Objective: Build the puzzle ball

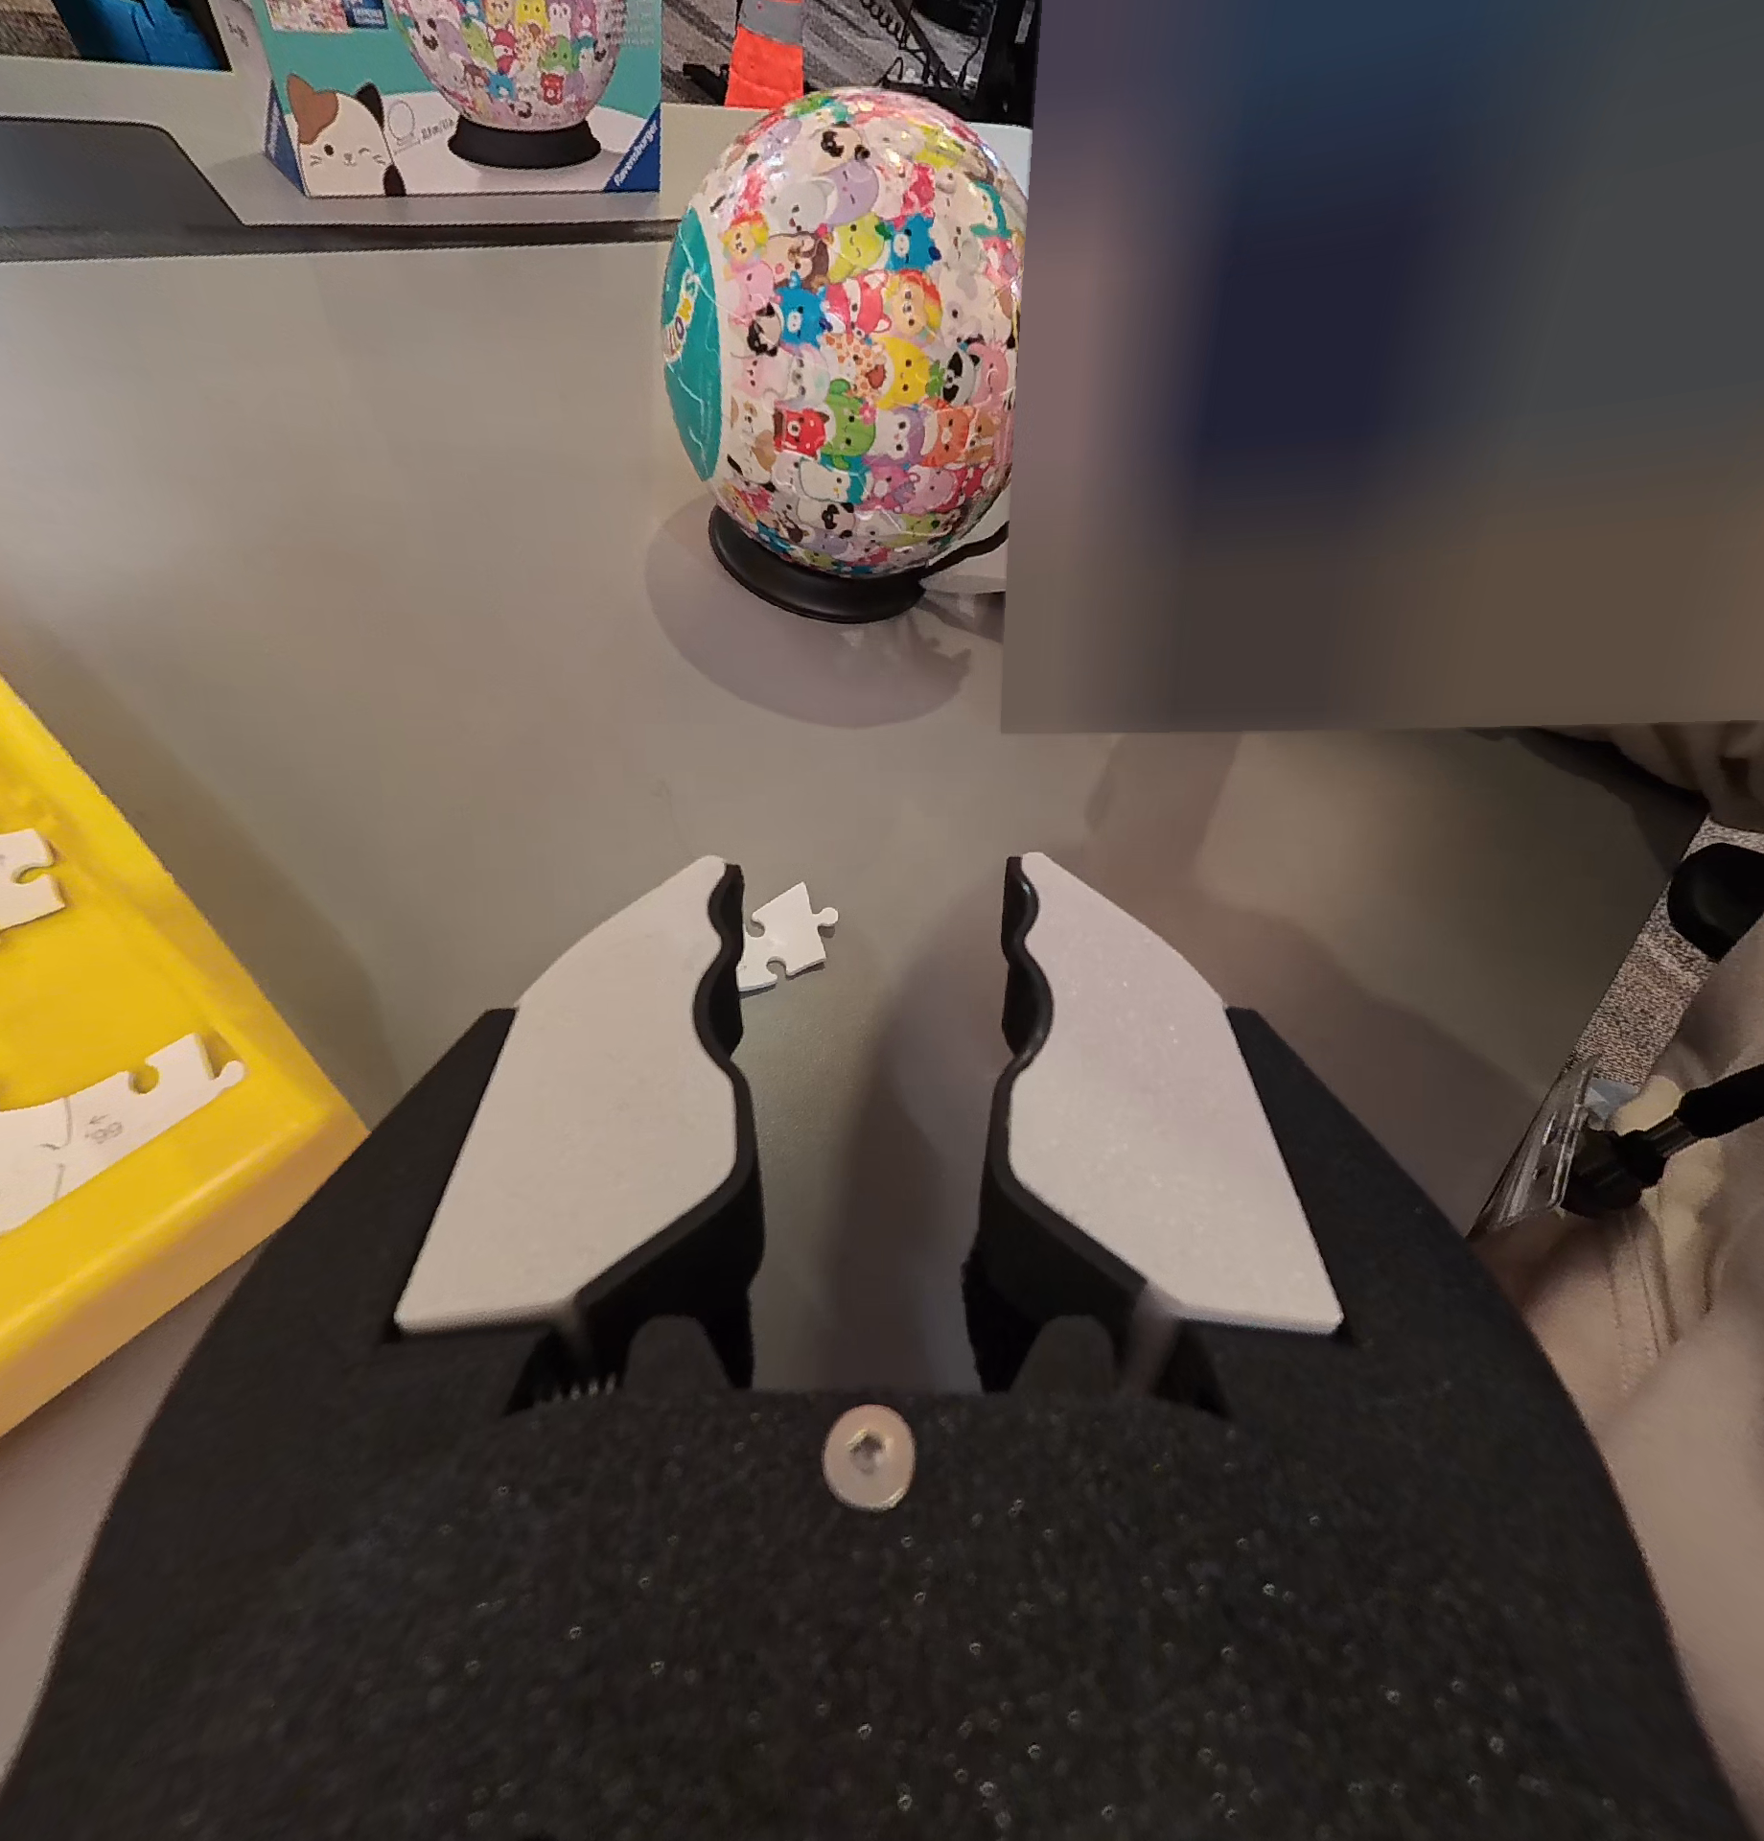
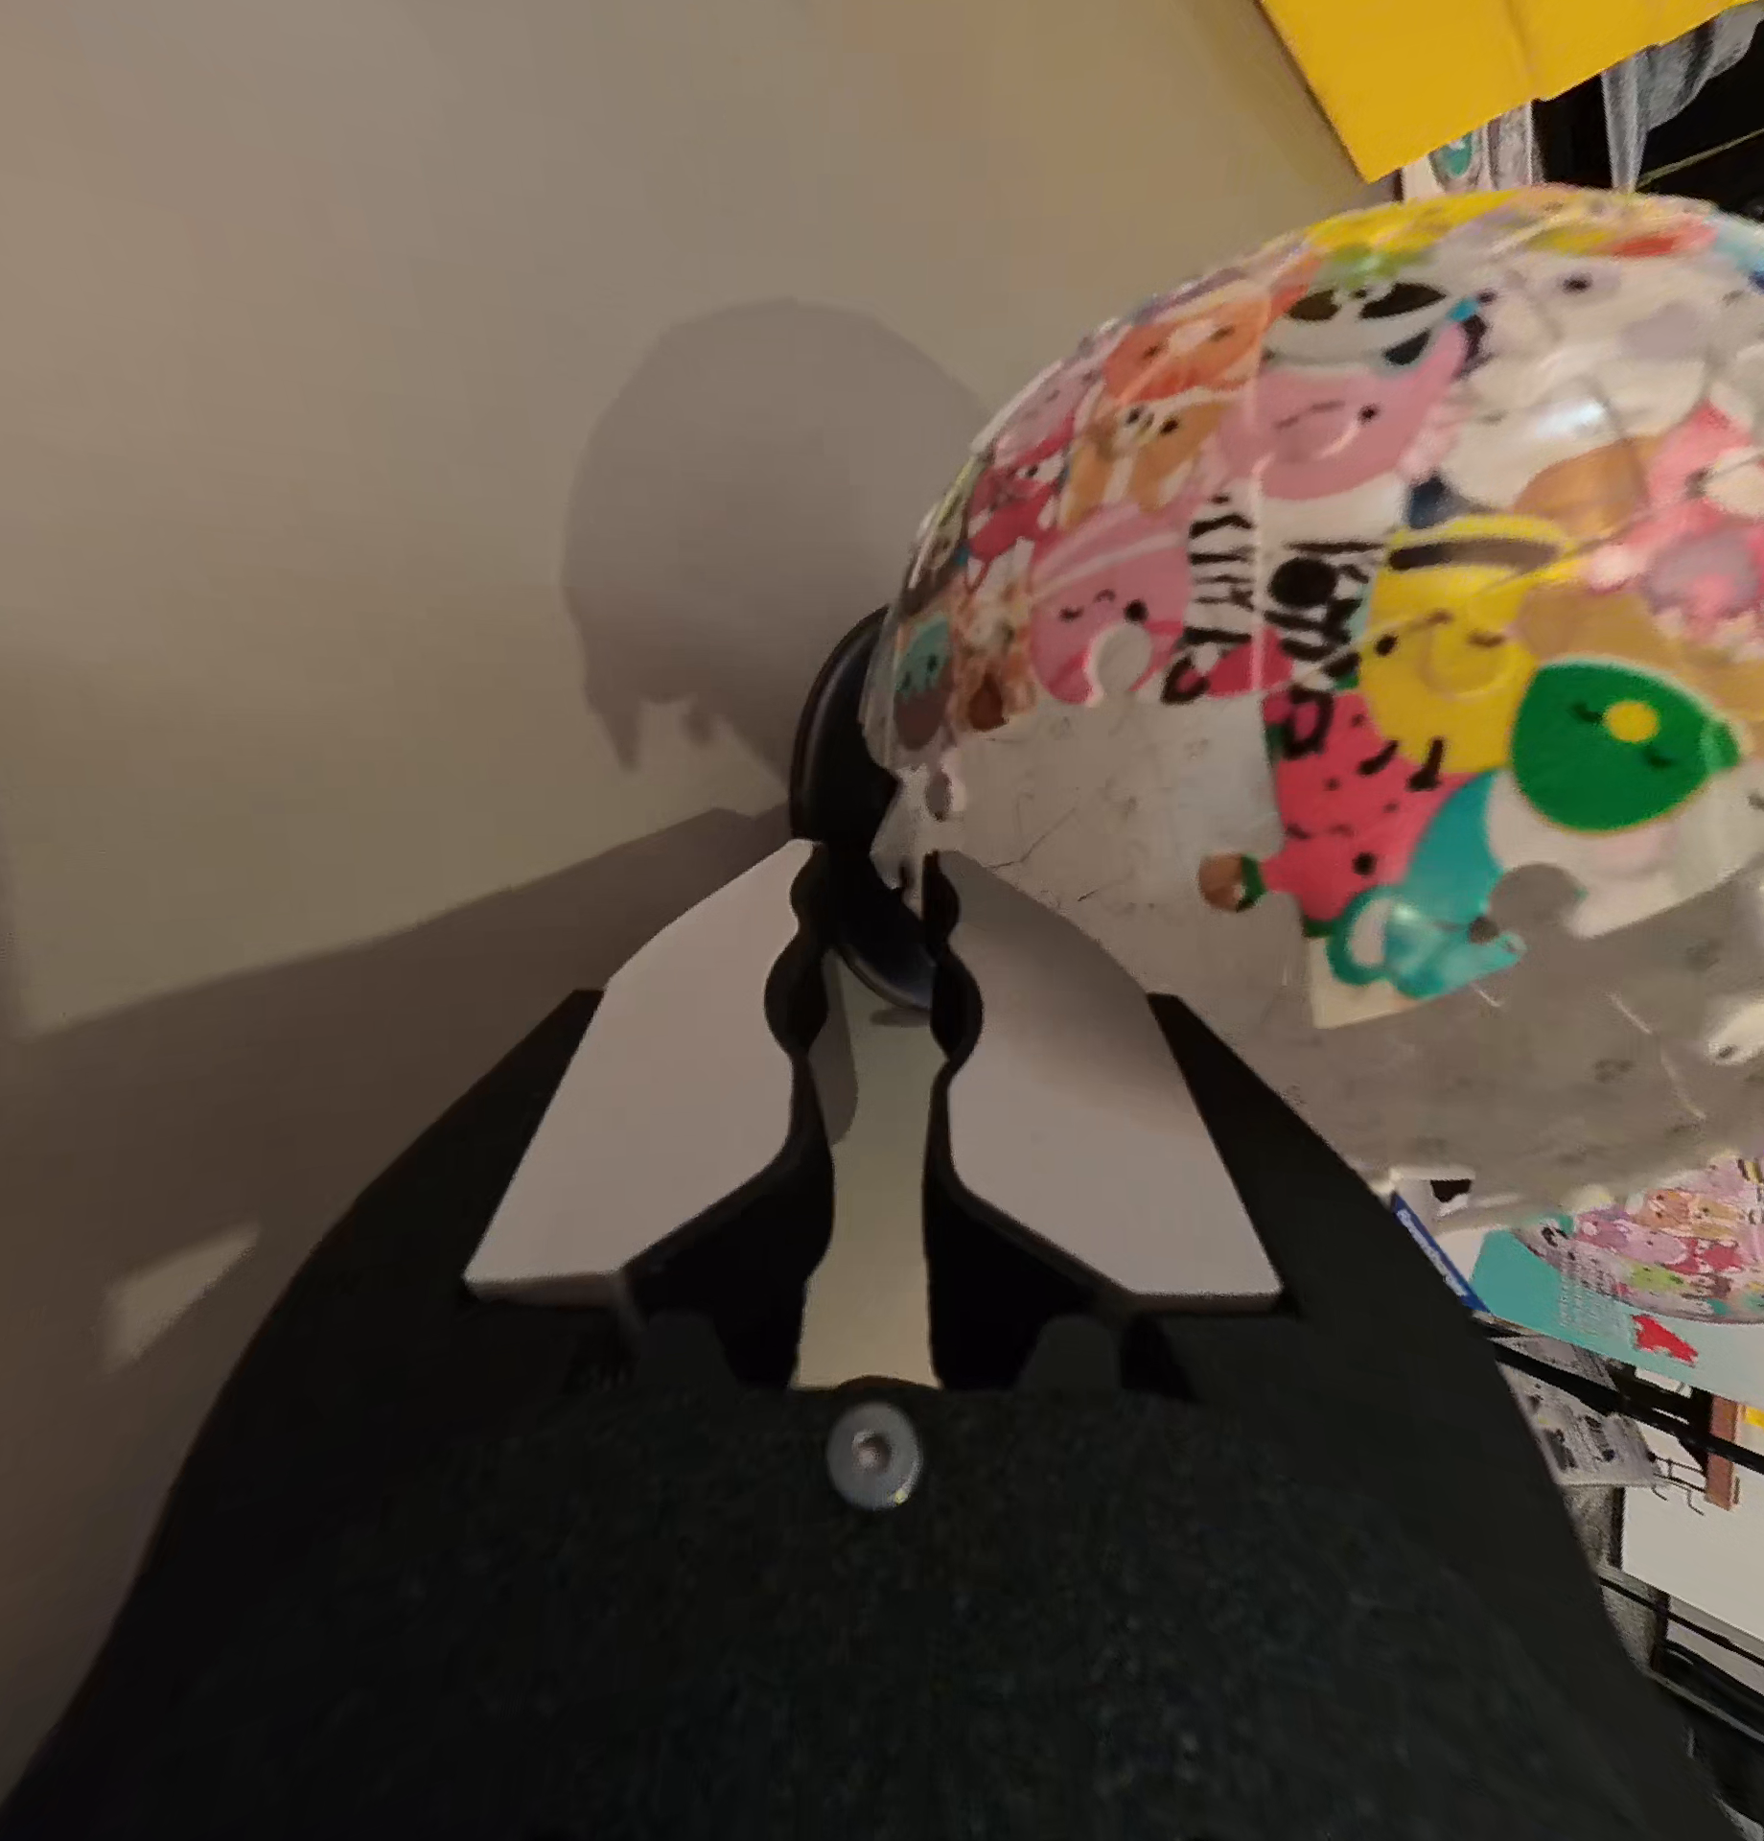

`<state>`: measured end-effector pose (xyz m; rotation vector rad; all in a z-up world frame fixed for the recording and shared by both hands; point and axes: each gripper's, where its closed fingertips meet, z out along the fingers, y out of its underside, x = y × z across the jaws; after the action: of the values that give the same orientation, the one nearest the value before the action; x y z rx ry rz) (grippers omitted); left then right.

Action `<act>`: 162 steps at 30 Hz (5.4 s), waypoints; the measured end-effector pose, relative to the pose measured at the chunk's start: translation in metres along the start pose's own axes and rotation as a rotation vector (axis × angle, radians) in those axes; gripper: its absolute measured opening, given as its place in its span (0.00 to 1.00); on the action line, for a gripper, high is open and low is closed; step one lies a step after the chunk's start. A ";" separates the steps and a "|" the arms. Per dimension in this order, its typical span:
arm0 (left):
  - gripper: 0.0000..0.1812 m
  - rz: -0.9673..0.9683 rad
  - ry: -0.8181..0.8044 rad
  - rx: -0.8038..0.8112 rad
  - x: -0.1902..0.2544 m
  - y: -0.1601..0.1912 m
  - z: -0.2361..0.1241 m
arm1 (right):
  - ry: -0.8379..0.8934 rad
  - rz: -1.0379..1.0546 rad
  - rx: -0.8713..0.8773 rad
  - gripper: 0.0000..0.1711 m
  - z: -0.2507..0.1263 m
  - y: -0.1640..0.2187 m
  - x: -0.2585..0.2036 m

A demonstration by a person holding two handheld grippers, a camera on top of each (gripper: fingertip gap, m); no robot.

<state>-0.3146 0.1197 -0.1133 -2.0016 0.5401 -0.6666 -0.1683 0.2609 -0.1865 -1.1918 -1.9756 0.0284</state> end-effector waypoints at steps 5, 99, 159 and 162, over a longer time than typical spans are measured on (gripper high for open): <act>0.27 -0.001 -0.001 0.000 0.000 0.000 0.000 | 0.051 -0.047 -0.014 0.02 -0.003 0.000 0.002; 0.27 -0.003 0.000 0.004 0.000 -0.001 -0.001 | 0.022 0.054 -0.035 0.17 -0.004 0.007 0.004; 0.27 0.004 -0.001 0.005 0.002 -0.002 0.000 | 0.087 -0.307 -0.322 0.06 -0.021 0.009 0.009; 0.27 0.006 -0.004 0.008 0.002 -0.003 -0.001 | 0.139 -0.295 -0.245 0.13 -0.027 0.003 0.014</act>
<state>-0.3140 0.1193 -0.1099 -1.9926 0.5397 -0.6608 -0.1524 0.2630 -0.1609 -1.0081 -2.0520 -0.4464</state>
